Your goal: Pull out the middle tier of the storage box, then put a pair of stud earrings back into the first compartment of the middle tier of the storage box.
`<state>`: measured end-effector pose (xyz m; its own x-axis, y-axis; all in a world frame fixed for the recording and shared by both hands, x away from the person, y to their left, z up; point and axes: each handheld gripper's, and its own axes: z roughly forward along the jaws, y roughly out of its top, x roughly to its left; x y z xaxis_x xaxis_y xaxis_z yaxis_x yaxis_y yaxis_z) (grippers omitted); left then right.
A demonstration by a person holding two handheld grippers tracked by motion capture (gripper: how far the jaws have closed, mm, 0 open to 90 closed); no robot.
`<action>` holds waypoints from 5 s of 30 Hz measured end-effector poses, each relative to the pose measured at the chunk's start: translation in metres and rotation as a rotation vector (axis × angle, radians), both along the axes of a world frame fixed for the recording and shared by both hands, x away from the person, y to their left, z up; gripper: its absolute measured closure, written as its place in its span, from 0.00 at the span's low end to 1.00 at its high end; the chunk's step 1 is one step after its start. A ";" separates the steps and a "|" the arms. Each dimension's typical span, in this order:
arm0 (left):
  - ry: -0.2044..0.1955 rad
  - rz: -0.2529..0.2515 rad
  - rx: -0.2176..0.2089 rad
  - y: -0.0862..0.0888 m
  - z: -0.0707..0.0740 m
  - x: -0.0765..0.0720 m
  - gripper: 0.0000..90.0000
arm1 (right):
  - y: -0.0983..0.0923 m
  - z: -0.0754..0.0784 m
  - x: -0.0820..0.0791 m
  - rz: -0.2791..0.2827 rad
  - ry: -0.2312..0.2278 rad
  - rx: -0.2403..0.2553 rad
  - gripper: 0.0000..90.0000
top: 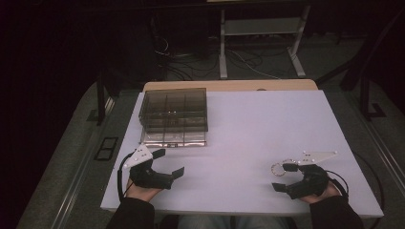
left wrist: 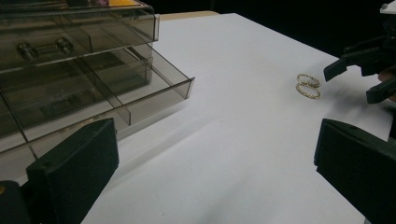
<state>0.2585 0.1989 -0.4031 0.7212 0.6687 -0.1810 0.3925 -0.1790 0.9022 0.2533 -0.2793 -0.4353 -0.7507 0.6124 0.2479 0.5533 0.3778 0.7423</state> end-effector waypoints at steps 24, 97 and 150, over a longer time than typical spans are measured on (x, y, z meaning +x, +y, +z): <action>0.024 -0.085 0.004 -0.008 -0.020 -0.005 0.00 | -0.001 0.006 0.000 -0.008 -0.022 -0.003 0.11; 0.014 -0.127 -0.002 -0.012 -0.022 0.002 0.00 | 0.013 0.002 0.042 0.087 0.066 -0.216 0.23; -0.015 -0.121 0.001 -0.012 -0.022 0.003 0.00 | 0.017 -0.004 0.038 -0.006 0.083 -0.257 0.95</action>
